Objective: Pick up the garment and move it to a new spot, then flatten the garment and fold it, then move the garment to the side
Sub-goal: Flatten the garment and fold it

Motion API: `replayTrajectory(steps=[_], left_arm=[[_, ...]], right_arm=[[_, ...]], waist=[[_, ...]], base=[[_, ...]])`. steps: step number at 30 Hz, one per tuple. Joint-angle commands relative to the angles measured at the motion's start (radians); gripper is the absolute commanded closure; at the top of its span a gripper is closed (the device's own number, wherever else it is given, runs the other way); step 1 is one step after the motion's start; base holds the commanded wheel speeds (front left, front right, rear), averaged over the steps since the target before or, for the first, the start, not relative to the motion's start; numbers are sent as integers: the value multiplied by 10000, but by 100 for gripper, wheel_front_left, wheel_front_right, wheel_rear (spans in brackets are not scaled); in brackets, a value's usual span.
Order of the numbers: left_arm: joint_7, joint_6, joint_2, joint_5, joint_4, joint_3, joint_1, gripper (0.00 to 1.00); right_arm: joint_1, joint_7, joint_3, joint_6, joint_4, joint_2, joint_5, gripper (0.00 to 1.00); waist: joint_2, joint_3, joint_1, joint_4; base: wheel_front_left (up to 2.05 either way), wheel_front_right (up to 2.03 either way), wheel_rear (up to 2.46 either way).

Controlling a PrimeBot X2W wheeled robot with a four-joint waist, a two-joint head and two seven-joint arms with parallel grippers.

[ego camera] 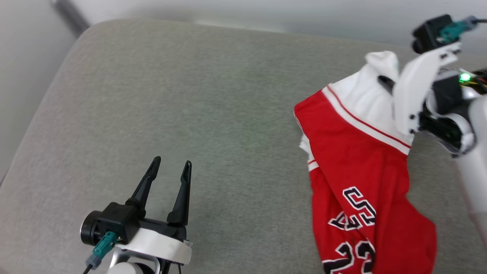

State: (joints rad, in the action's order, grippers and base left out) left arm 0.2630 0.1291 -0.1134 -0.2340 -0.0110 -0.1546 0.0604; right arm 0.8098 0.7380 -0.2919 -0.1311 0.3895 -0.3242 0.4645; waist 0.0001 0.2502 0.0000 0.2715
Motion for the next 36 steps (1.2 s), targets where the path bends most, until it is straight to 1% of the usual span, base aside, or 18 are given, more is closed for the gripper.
replayTrajectory(steps=[1,6,10,15,18,19,20,21,24,28,30,32,36], left_arm=[[27,12,-5,1,52,38,-158,0],[27,13,-80,63,95,125,-201,0],[27,13,-109,96,136,145,-123,0],[27,13,-181,74,75,174,71,0],[27,13,-215,68,36,179,137,0],[27,13,-222,58,16,190,152,0],[27,13,-228,48,10,214,178,0],[27,13,-245,30,6,227,205,0],[27,13,-295,28,-2,274,266,0],[27,13,-419,6,46,368,315,0],[27,13,-452,-53,105,426,322,0],[27,13,-509,-100,176,475,342,0],[27,13,-706,-268,292,399,431,0]], right_arm=[[-296,-60,165,7,-212,-199,30,100],[-1467,-14,1383,7,-1071,-959,-413,100],[-2500,-34,2460,5,-1253,-1323,-1111,100],[-3461,-391,3478,7,-850,-1123,-1865,100],[-3902,-500,3908,7,-352,-849,-2291,100],[-3971,-599,4013,7,-243,-741,-2412,98],[-4010,-723,4107,5,-158,-643,-2496,10],[-4042,-871,4160,7,-99,-543,-2545,0],[-4111,-1423,4077,7,-78,-219,-2497,0],[-4124,-2741,3888,7,-577,-23,-2157,0],[-4323,-3545,3763,7,-991,79,-2015,0],[-4538,-4378,3872,7,-1463,320,-1810,0],[-5214,-5966,4047,5,-2521,965,-1588,0]], waist=[[-1,-378,0,-595],[-1,-525,0,-1239],[-1,-520,0,-1613],[-1,-465,0,-1933],[-1,-439,0,-2046],[-1,-451,0,-2085],[-1,-458,0,-2128],[-1,-463,0,-2174],[-1,-498,0,-2331],[-1,-626,0,-2520],[-1,-721,0,-2626],[-1,-771,0,-2751],[-1,-776,0,-3075]], base=[[0,0,0],[0,0,0],[0,0,0],[0,0,0],[0,0,0],[0,0,0],[0,0,0],[0,0,0],[0,0,0],[0,0,0],[0,0,0],[0,0,0],[0,0,0]])
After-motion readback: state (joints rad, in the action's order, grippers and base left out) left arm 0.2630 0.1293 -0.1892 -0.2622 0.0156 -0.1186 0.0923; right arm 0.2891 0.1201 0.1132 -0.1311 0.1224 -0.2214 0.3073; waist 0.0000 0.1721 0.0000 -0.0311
